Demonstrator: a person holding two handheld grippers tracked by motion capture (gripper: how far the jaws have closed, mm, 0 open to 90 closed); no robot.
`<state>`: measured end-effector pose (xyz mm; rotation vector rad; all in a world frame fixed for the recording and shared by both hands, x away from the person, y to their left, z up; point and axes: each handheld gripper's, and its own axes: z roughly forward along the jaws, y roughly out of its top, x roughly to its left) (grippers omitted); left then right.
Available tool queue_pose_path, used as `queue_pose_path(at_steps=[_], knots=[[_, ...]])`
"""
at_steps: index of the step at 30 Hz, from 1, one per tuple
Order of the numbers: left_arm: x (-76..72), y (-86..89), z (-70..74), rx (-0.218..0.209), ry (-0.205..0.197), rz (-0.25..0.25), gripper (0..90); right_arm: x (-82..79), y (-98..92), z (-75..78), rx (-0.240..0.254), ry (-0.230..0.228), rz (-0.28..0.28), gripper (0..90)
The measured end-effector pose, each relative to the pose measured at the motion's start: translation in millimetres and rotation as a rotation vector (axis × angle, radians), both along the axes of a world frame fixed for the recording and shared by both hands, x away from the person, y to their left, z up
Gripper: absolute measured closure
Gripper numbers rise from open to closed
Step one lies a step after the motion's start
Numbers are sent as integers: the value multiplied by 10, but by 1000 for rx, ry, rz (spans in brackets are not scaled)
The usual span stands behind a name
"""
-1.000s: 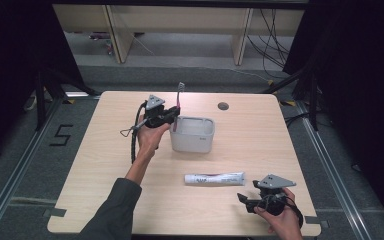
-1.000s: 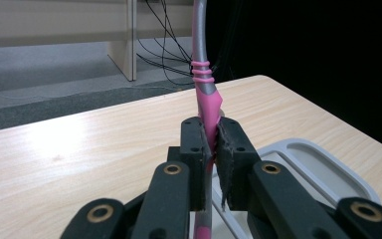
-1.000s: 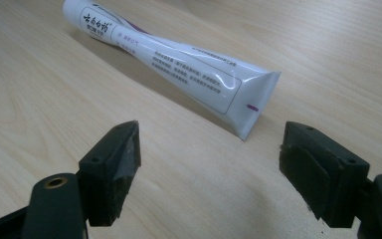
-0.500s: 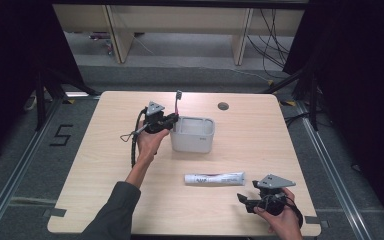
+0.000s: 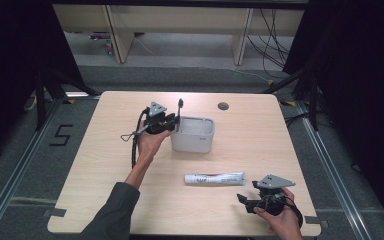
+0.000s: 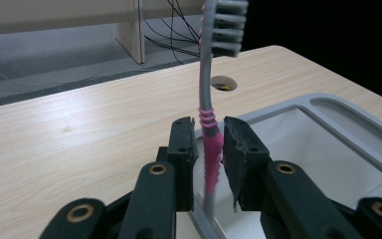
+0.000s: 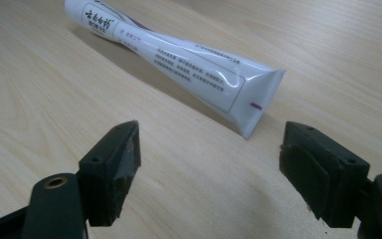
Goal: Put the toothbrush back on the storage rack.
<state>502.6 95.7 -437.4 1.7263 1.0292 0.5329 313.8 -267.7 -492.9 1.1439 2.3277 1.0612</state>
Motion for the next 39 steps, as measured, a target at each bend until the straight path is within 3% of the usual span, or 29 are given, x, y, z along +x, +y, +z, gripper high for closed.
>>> queue_pose_path(at_steps=[2,8,16,20,21,24,27,39], knots=[[-7,12,12,2,1,12,614,0,1,0,1,1,0,251],[-51,39,87,-2,-6,20,519,-5,1,11,7,13,-7,251],[-141,81,168,6,-7,18,454,-13,-3,23,19,-3,-16,253],[-205,124,201,8,12,18,401,-8,-3,20,18,-7,-14,253],[-243,152,217,27,11,22,393,-9,-3,22,17,-9,-14,253],[-284,184,227,29,11,24,373,-8,1,16,26,-1,-14,253],[-368,249,237,26,37,20,342,-7,2,16,27,-2,-17,253],[-633,380,248,24,34,-2,292,-2,3,13,22,-3,-20,253]])
